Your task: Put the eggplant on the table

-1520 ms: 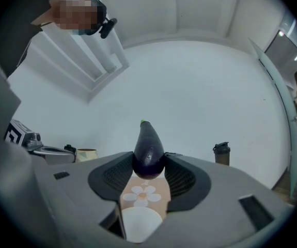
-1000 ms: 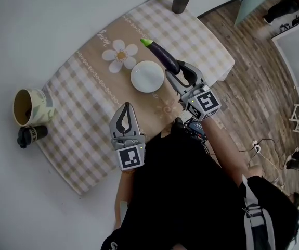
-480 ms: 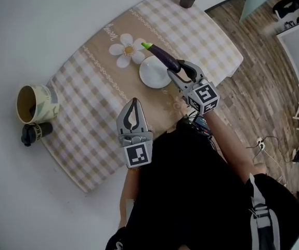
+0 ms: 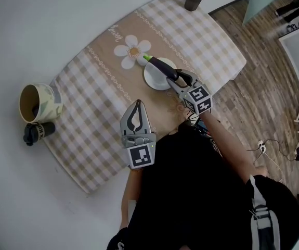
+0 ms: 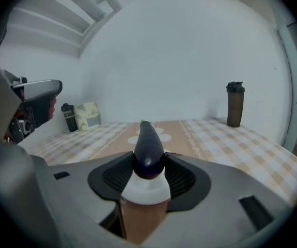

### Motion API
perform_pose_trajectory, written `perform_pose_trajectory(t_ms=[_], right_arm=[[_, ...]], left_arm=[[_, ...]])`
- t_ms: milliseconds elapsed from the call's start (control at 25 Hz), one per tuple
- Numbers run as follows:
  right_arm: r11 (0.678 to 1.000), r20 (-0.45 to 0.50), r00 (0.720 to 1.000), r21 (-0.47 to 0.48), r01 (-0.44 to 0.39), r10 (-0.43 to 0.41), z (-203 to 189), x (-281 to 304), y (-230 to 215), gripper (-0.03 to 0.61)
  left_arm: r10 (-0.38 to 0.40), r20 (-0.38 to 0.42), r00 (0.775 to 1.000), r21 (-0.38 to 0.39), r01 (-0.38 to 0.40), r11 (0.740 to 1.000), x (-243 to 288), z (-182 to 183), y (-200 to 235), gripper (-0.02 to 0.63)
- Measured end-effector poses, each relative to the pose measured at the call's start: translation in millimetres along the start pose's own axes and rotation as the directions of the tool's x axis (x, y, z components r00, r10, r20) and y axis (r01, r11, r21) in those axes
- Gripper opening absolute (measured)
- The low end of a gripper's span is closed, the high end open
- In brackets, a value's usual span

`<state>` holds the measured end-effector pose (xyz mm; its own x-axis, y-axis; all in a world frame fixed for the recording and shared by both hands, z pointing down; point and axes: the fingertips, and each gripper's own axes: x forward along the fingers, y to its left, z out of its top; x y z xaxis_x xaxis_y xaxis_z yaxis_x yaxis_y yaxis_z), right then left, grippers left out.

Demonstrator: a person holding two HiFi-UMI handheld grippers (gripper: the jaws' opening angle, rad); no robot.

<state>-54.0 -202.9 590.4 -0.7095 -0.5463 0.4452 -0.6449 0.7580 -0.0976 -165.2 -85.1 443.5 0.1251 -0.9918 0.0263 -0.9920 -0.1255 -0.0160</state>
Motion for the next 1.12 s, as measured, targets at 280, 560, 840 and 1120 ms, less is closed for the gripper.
perform_pose_trajectory(t_ms=[280, 560, 840, 1120], right_arm=[[1.000, -0.074, 0.997, 0.014, -0.001, 0.002, -21.4, 12.0, 1.5, 0.199], [1.000, -0.123, 0.992, 0.005, 0.007, -0.007, -32.8, 19.0, 2.8, 0.199], [1.000, -0.170, 0.985, -0.001, 0.013, -0.013, -46.6, 22.2, 5.1, 0.199], [1.000, -0.187, 0.982, 0.002, 0.009, -0.009, -52.9, 20.5, 5.4, 0.199]], left_arm=[[0.004, -0.008, 1.000, -0.004, -0.004, 1.000, -1.2, -2.2, 3.7, 0.003], [0.010, -0.018, 1.000, 0.005, -0.010, 1.000, -2.2, -3.7, 7.4, 0.003], [0.019, -0.003, 1.000, 0.005, -0.019, 1.000, -4.5, -3.7, 12.1, 0.002], [0.020, -0.021, 1.000, 0.007, -0.020, 1.000, -5.6, -7.2, 11.1, 0.003]])
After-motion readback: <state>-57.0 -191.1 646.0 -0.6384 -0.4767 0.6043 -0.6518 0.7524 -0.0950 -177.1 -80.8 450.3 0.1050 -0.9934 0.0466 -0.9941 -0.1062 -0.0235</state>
